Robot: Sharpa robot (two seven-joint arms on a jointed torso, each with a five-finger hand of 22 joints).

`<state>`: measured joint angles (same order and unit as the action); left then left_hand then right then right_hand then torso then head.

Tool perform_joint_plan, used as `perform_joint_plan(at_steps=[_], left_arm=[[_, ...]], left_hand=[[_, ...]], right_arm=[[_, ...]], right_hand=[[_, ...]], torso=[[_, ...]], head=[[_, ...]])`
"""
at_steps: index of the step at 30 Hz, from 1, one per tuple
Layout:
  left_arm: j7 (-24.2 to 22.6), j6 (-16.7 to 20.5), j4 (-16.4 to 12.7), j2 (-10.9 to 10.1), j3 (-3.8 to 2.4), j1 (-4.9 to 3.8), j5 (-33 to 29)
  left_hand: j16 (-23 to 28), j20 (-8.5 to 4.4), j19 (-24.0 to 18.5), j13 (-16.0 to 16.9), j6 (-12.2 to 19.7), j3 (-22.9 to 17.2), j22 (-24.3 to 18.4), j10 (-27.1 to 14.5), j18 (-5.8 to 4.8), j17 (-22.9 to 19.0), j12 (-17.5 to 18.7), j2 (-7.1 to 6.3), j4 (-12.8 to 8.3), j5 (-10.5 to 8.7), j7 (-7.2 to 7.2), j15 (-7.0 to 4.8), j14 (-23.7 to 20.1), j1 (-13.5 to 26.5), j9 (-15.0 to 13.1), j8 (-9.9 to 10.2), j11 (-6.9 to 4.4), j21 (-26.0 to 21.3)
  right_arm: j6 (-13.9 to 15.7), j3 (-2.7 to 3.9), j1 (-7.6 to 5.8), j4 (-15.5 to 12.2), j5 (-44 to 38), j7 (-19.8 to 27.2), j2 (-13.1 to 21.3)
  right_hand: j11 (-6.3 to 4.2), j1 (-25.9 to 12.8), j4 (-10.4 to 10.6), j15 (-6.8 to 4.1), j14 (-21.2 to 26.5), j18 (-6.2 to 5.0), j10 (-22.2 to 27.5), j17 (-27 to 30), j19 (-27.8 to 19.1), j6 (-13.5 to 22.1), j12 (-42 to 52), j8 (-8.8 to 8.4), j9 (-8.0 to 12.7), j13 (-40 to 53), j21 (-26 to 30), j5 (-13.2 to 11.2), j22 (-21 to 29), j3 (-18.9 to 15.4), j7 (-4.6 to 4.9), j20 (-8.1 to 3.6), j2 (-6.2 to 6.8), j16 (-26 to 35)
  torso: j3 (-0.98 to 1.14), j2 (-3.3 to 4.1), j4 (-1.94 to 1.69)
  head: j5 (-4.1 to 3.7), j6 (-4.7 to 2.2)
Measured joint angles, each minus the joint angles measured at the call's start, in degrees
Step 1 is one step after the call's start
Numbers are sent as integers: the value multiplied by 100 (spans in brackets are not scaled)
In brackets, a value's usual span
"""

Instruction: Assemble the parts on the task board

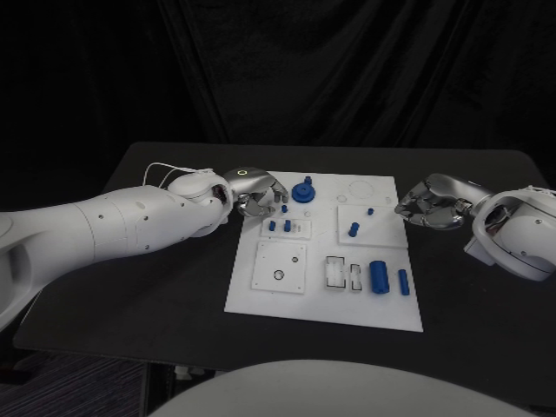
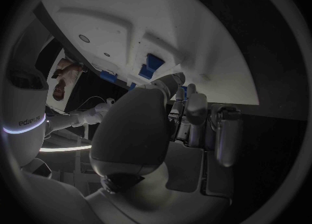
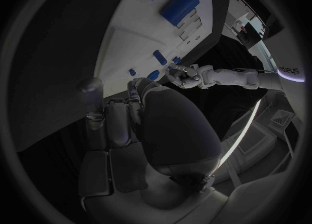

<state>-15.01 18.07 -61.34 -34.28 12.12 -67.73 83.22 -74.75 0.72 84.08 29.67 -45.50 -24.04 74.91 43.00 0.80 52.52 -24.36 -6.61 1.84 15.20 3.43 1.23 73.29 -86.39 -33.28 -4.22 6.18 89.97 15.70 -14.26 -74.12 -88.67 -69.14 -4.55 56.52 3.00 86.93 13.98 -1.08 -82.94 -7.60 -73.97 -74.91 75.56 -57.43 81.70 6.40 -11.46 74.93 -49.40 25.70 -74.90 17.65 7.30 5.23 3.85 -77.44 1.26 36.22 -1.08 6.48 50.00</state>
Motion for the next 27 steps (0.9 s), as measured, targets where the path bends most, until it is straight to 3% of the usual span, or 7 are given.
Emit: perform_joint_plan(at_steps=[3,8,12,16,21,23,27], left_arm=[[-78,286,-118,-204,0,1,0],[-299,912,-463,-702,1,2,-106],[-647,1293,-797,-1077,2,2,-587],[-1104,1429,-1163,-1387,3,3,-1347],[-1715,1321,-1592,-1677,3,15,-2508],[-1884,1191,-1690,-1735,3,25,-2945],[-2101,801,-1877,-1811,3,35,-3808]], left_hand=[[0,0,0,31,-114,-33,0,22,0,-28,-88,0,-2,0,38,0,-46,0,15,-21,-22,0],[697,64,-93,108,-390,-96,0,-62,0,-1193,-246,0,60,-42,111,-37,-1029,0,53,-89,-103,52],[1512,304,-3059,219,-491,-145,-22,-484,281,-1980,-455,-10,156,57,272,89,-2261,10,120,-98,24,-398],[2025,582,-4924,284,-436,71,-758,-1020,406,-2221,-627,26,348,30,290,330,-3106,72,142,-75,156,-1536],[2909,810,-6283,289,-250,638,-1225,-1670,406,-2770,-1031,242,672,-17,282,752,-4380,217,142,-64,419,-2835],[3235,984,-7064,119,-219,839,-1846,-1840,393,-3081,-1133,332,773,30,251,912,-4774,155,196,-88,589,-4041],[3653,1211,-7291,-358,-188,1065,-2672,-2165,353,-3627,-1153,516,946,177,260,1127,-5162,29,510,-69,787,-5283]], right_arm=[[8,0,0,-41,0,3,46],[46,1,-1,-118,0,9,166],[91,-4,-76,-138,-3,9,171],[137,-1,-235,-139,-47,6,99],[175,8,-411,-86,-208,-4,-66],[178,8,-434,-34,-296,-7,-136],[174,4,-441,108,-517,-24,-268]], right_hand=[[-13,0,-10,22,21,0,29,0,-21,0,-21,0,-5,-4,38,0,0,10,0,-21,0,23],[-12,-24,-16,22,21,0,91,0,-21,0,-49,0,-9,-51,-29,0,0,16,0,-21,24,6],[-7,-35,-51,10,-45,1,604,0,88,0,-375,0,-17,-486,-335,0,0,51,0,-21,42,-133],[5,-34,-110,5,-18,1,1660,53,145,21,-1214,-1,-23,-1550,-468,0,0,109,21,-21,163,20],[48,18,-143,49,67,1,2765,241,112,123,-2274,-59,-27,-2782,-404,-27,0,222,62,12,336,154],[67,44,-176,65,83,1,2877,291,89,155,-2473,-84,-27,-2967,-349,-27,0,255,94,26,362,182],[139,161,-307,112,249,1,3185,485,-106,325,-2927,-171,3,-3299,-83,92,0,386,156,48,479,339]], torso=[[-1,0,-1],[-2,3,-1],[-3,7,3],[-7,14,14],[-12,18,2],[-12,18,-5],[-13,21,-19]], head=[[-16,0],[-50,0],[-60,0],[-105,0],[-193,0],[-235,0],[-325,0]])
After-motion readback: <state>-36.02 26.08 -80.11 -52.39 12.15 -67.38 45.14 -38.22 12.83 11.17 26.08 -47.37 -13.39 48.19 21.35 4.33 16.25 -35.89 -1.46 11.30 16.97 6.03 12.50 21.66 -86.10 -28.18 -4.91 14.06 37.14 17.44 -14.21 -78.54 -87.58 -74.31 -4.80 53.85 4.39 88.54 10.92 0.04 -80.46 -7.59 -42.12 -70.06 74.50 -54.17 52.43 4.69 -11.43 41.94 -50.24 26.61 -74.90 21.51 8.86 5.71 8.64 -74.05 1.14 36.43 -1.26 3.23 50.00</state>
